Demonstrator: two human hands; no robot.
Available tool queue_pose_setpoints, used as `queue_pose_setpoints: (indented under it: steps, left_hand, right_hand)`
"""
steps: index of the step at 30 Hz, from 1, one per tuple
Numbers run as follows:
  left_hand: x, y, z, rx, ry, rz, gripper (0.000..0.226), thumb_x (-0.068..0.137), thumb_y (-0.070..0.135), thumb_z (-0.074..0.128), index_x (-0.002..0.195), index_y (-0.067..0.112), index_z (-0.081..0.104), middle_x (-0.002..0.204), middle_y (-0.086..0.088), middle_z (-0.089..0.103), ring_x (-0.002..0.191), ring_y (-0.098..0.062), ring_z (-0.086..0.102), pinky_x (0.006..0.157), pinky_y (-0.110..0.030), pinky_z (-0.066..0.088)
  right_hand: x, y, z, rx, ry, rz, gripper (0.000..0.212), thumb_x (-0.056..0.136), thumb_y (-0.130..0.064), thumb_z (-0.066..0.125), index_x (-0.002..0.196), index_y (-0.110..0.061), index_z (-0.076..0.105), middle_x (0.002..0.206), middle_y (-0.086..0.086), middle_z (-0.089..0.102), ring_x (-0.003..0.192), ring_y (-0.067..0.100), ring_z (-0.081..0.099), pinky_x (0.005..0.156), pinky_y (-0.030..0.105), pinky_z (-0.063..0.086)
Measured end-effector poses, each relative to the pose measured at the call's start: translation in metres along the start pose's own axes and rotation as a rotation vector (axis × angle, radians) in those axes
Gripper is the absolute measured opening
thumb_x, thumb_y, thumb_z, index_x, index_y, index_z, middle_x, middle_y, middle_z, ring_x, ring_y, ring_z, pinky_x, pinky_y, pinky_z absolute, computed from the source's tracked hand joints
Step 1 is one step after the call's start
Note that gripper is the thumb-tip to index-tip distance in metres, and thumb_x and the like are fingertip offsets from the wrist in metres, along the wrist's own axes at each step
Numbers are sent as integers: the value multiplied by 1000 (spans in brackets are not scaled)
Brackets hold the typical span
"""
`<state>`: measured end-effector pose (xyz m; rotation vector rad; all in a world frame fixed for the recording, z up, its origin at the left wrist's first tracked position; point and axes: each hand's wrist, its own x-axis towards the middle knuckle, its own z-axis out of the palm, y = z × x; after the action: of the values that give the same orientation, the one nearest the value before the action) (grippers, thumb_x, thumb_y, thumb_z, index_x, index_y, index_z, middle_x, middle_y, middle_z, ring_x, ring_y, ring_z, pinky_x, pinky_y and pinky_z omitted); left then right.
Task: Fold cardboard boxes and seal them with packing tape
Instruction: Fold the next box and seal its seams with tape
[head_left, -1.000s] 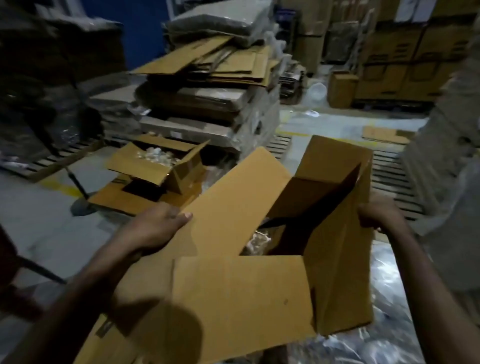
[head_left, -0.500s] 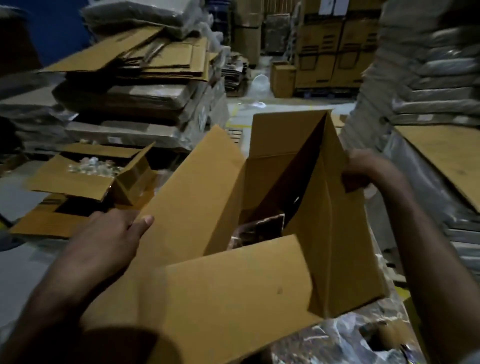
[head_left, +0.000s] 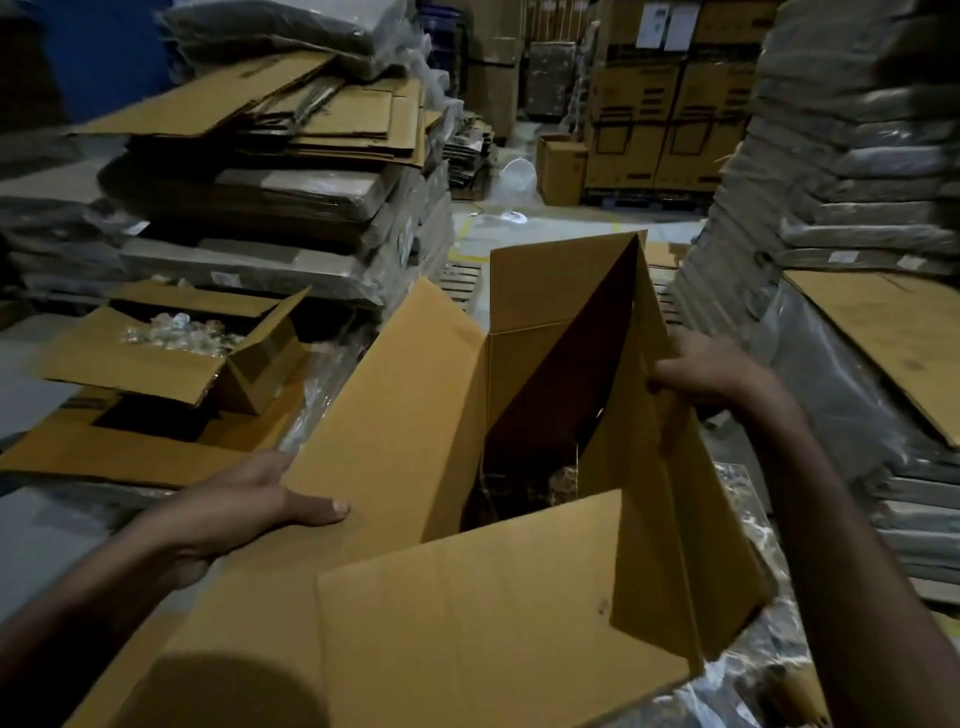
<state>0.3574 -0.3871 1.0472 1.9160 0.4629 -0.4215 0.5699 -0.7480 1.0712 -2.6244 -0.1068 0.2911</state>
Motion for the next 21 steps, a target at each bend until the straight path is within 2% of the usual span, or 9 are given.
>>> queue_pose_setpoints:
  steps: [2, 4, 7, 9, 11, 13, 16, 18, 21]
  left_hand:
    - [2, 7, 6, 99, 87, 51, 15, 94, 18, 73, 109, 16, 77, 97, -7, 81, 89, -28, 78, 95, -57, 57]
    - [3, 12, 7, 223, 201, 102, 7, 96, 21, 72, 100, 20, 77, 86, 2, 80, 75, -17, 77, 81, -47, 61]
    - [8, 21, -2, 396, 331, 118, 6, 96, 28, 72, 94, 23, 76, 75, 7, 77, 64, -13, 73, 69, -40, 59]
    - [14, 32, -11, 426, 338, 81, 10, 97, 30, 71, 96, 21, 74, 77, 2, 76, 70, -17, 73, 66, -35, 55]
    - [22, 41, -17, 413, 331, 54, 13, 98, 30, 70, 94, 18, 72, 84, -1, 75, 76, -21, 72, 65, -32, 51]
    - [32, 46, -15, 421, 331, 66, 13, 99, 29, 69, 93, 17, 70, 87, -2, 73, 78, -20, 69, 64, -30, 47]
    - [49, 43, -10, 396, 338, 89, 14, 100, 27, 67, 101, 14, 70, 92, -4, 71, 81, -21, 68, 63, -29, 47]
    - [58, 45, -12, 379, 351, 83, 21, 100, 29, 67, 110, 11, 69, 97, -5, 70, 84, -22, 67, 63, -30, 45]
    - [71, 55, -15, 437, 368, 91, 27, 99, 29, 69, 118, 10, 67, 103, -9, 69, 88, -26, 66, 70, -36, 49]
  right_hand:
    - [-9, 3, -5, -67, 1, 45, 26, 99, -18, 61, 122, -19, 49, 102, 11, 59, 84, 27, 65, 61, 35, 56]
    - [-17, 3, -15, -96, -30, 80, 21, 101, -12, 58, 118, -19, 49, 94, 8, 58, 77, 23, 64, 53, 30, 51]
    - [-28, 2, -27, -89, -142, 126, 11, 101, -7, 58, 105, -17, 55, 94, 12, 65, 79, 27, 70, 65, 40, 61]
    - [-35, -2, -31, -73, -206, 135, 18, 100, -4, 60, 98, -21, 55, 97, 13, 67, 81, 27, 72, 69, 41, 63]
    - [-38, -7, -34, -107, -242, 128, 22, 97, -2, 63, 100, -23, 56, 99, 11, 66, 79, 23, 70, 57, 31, 58]
    - [-35, -10, -31, -127, -229, 122, 22, 97, -3, 64, 103, -23, 56, 102, 9, 65, 81, 22, 68, 57, 30, 55]
    - [-26, -11, -13, -249, -79, 77, 9, 103, -15, 56, 112, -18, 55, 113, 12, 62, 90, 23, 64, 74, 39, 57]
    - [-17, -12, -1, -383, 53, 40, 21, 104, -25, 52, 123, -16, 50, 113, 11, 58, 103, 28, 60, 94, 49, 54]
    - [-4, -21, 7, -356, 98, 40, 34, 103, -32, 51, 133, -16, 48, 112, 10, 56, 109, 31, 58, 100, 53, 50]
